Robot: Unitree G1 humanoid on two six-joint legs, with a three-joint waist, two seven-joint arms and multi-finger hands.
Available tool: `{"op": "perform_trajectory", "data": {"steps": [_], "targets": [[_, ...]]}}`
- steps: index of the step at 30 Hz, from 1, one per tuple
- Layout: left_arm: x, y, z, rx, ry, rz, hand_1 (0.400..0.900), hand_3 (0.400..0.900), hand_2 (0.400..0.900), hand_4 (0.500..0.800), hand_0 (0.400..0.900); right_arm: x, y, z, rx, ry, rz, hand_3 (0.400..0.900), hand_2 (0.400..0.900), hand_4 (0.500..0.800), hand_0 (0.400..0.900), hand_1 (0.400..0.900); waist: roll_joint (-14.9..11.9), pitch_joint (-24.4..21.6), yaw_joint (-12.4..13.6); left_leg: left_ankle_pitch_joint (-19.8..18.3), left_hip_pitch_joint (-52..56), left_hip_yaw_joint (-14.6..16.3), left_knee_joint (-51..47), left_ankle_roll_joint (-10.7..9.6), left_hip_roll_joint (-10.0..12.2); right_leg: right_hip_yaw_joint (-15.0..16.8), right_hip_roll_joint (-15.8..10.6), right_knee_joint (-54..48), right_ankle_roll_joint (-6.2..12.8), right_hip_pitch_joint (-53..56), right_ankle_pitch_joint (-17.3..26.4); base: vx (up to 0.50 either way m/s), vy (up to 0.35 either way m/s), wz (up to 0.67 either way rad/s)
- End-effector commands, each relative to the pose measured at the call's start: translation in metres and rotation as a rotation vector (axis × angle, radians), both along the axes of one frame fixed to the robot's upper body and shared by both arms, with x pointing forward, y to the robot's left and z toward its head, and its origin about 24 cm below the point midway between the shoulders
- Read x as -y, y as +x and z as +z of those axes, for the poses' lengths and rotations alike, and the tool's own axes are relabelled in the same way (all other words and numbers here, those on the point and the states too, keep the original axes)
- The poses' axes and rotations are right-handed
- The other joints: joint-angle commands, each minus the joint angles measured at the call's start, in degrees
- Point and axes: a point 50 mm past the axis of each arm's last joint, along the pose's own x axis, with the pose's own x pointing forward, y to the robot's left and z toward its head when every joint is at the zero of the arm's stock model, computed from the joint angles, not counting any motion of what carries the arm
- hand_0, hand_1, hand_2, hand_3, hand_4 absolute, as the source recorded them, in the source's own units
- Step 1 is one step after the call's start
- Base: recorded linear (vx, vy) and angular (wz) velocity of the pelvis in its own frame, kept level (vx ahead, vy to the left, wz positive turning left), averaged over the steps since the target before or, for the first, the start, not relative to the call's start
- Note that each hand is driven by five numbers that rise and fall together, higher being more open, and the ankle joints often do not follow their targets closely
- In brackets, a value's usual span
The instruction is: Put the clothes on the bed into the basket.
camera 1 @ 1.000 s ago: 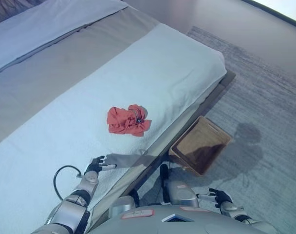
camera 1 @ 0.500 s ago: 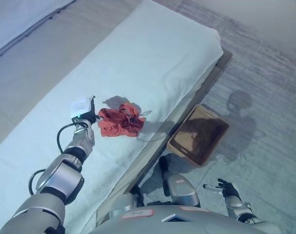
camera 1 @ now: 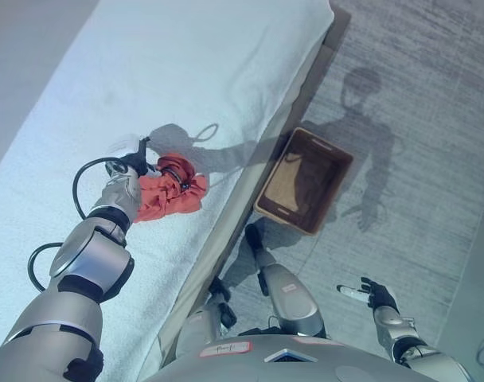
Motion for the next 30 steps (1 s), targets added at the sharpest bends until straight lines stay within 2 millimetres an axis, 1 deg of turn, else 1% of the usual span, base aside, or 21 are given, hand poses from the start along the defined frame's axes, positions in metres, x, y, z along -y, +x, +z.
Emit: {"op": "perform_trajectory", "data": {"steps": [1,4,6,7,8,10,11,14,19,20,21,22,24,25,27,30], "targets": [[-0.027,0.009,0.034,-0.012,0.036,0.055,0.900,0.900,0.900,0.800,0.900,0.046,0.000,0.021,0.000,-0.098,-0.065,0.900,0.900,0.800,0.900,0.900,0.3,1.0,-0.3,2.4,0.4,1.0,0.3,-3.1,2.7,2.9,1.1,-0.1,6.11,0.0,-2.0,0.07,0.041,-0.27],[-0.027,0.006,0.027,-0.061,0.027,0.065,0.900,0.900,0.900,0.800,0.900,0.048,0.011,0.026,0.031,-0.102,-0.043,0.900,0.900,0.800,0.900,0.900,0.4,0.6,-1.0,2.0,0.1,2.0,0.3,-3.2,2.6,3.7,1.4,-0.1,6.15,-1.2,-1.6,0.03,0.029,-0.21],[-0.028,-0.002,0.014,-0.108,-0.025,0.078,0.900,0.900,0.900,0.800,0.900,0.047,0.014,0.027,0.031,-0.098,-0.025,0.900,0.900,0.800,0.900,0.900,0.5,0.2,-1.1,1.8,0.0,2.3,0.3,-3.3,2.6,4.0,1.5,-0.1,6.13,-1.5,-1.5,0.04,0.003,-0.12],[-0.026,-0.004,0.010,-0.102,-0.071,0.092,0.900,0.900,0.900,0.800,0.900,0.047,0.015,0.027,0.031,-0.097,-0.016,0.900,0.900,0.800,0.900,0.900,0.6,-0.1,-0.9,1.7,0.1,2.3,0.3,-3.3,2.6,4.0,1.6,-0.1,6.11,-1.6,-1.6,0.04,-0.001,-0.05],[-0.026,-0.004,0.009,-0.102,-0.072,0.093,0.900,0.900,0.900,0.800,0.900,0.047,0.015,0.027,0.030,-0.097,-0.016,0.900,0.900,0.800,0.900,0.900,0.7,-0.1,-1.0,1.7,0.1,2.3,0.3,-3.3,2.6,4.0,1.6,-0.1,6.11,-1.6,-1.6,0.05,-0.007,-0.07],[-0.015,-0.006,-0.003,-0.082,-0.247,0.124,0.900,0.900,0.900,0.800,0.900,0.046,0.014,0.026,0.014,-0.086,0.001,0.900,0.900,0.800,0.900,0.900,0.9,-0.6,-0.5,1.2,1.0,2.5,0.3,-3.2,2.5,4.3,1.6,-0.1,5.89,-0.9,-2.0,0.05,-0.001,-0.10],[-0.012,-0.007,-0.006,-0.094,-0.261,0.115,0.900,0.900,0.900,0.800,0.900,0.047,0.012,0.026,0.004,-0.087,0.006,0.900,0.900,0.800,0.900,0.900,1.0,-0.8,-0.5,1.0,1.2,2.5,0.3,-3.1,2.4,4.3,1.7,-0.1,5.84,-0.8,-2.1,0.02,0.007,-0.07],[-0.009,-0.008,-0.010,-0.144,-0.206,0.080,0.900,0.900,0.900,0.800,0.900,0.049,0.011,0.027,-0.015,-0.089,0.025,0.900,0.900,0.800,0.900,0.900,1.3,-1.3,-0.5,0.7,1.4,2.6,0.3,-2.9,2.2,4.3,1.7,-0.1,5.74,-0.8,-2.1,0.01,0.015,-0.05],[-0.004,-0.012,-0.019,-0.190,-0.199,0.069,0.900,0.900,0.900,0.800,0.900,0.053,0.017,0.031,-0.013,-0.102,0.046,0.900,0.900,0.800,0.900,0.900,1.6,-1.4,-0.5,0.6,0.7,2.8,0.3,-2.6,1.7,4.5,1.6,-0.1,5.93,-1.6,-1.7,-0.02,0.012,-0.07],[-0.003,-0.013,-0.021,-0.194,-0.194,0.069,0.833,0.833,0.833,0.760,0.833,0.054,0.018,0.031,-0.011,-0.105,0.046,0.900,0.900,0.800,0.900,0.900,1.6,-1.3,-0.6,0.6,0.6,2.8,0.3,-2.6,1.7,4.5,1.6,-0.1,5.98,-1.7,-1.6,-0.02,0.006,-0.11],[-0.004,-0.014,-0.022,-0.197,-0.190,0.076,0.584,0.584,0.584,0.611,0.584,0.055,0.019,0.032,-0.008,-0.108,0.046,0.900,0.900,0.800,0.900,0.900,1.5,-1.2,-0.6,0.7,0.6,2.9,0.3,-2.5,1.6,4.5,1.7,-0.1,6.00,-1.8,-1.5,-0.01,-0.004,-0.08],[-0.004,-0.017,-0.025,-0.204,-0.190,0.085,0.400,0.400,0.400,0.500,0.400,0.055,0.020,0.032,-0.006,-0.111,0.047,0.900,0.900,0.800,0.900,0.900,1.4,-1.0,-0.7,0.7,0.6,3.0,0.3,-2.5,1.6,4.6,1.7,-0.1,5.98,-1.9,-1.5,0.00,-0.007,-0.09],[-0.005,-0.019,-0.028,-0.216,-0.190,0.089,0.400,0.400,0.400,0.500,0.400,0.054,0.021,0.032,-0.005,-0.112,0.048,0.900,0.900,0.800,0.900,0.900,1.3,-0.8,-0.7,0.7,0.6,3.0,0.3,-2.5,1.7,4.6,1.7,-0.1,5.99,-1.9,-1.5,0.00,-0.007,-0.07],[-0.004,-0.024,-0.035,-0.232,-0.193,0.101,0.400,0.400,0.400,0.500,0.400,0.055,0.023,0.033,0.002,-0.115,0.048,0.900,0.900,0.800,0.900,0.900,1.0,-0.5,-0.7,0.7,0.7,3.3,0.3,-2.5,1.7,4.8,1.8,-0.1,6.06,-2.0,-1.4,0.00,-0.005,-0.11],[-0.003,-0.026,-0.038,-0.240,-0.190,0.108,0.400,0.400,0.400,0.500,0.400,0.054,0.026,0.034,0.008,-0.115,0.053,0.900,0.900,0.800,0.900,0.900,0.7,-0.3,-0.9,0.6,1.0,3.7,0.3,-2.5,1.6,5.1,2.0,-0.1,6.09,-2.0,-1.3,0.01,-0.002,-0.17],[-0.003,-0.032,-0.046,-0.237,-0.218,0.144,0.400,0.400,0.400,0.500,0.400,0.053,0.025,0.033,0.008,-0.114,0.057,0.900,0.900,0.800,0.900,0.900,0.4,-0.3,-0.8,0.3,1.4,4.2,0.3,-2.4,1.6,5.6,2.2,-0.1,6.06,-1.9,-1.4,0.02,-0.006,-0.14]]}}
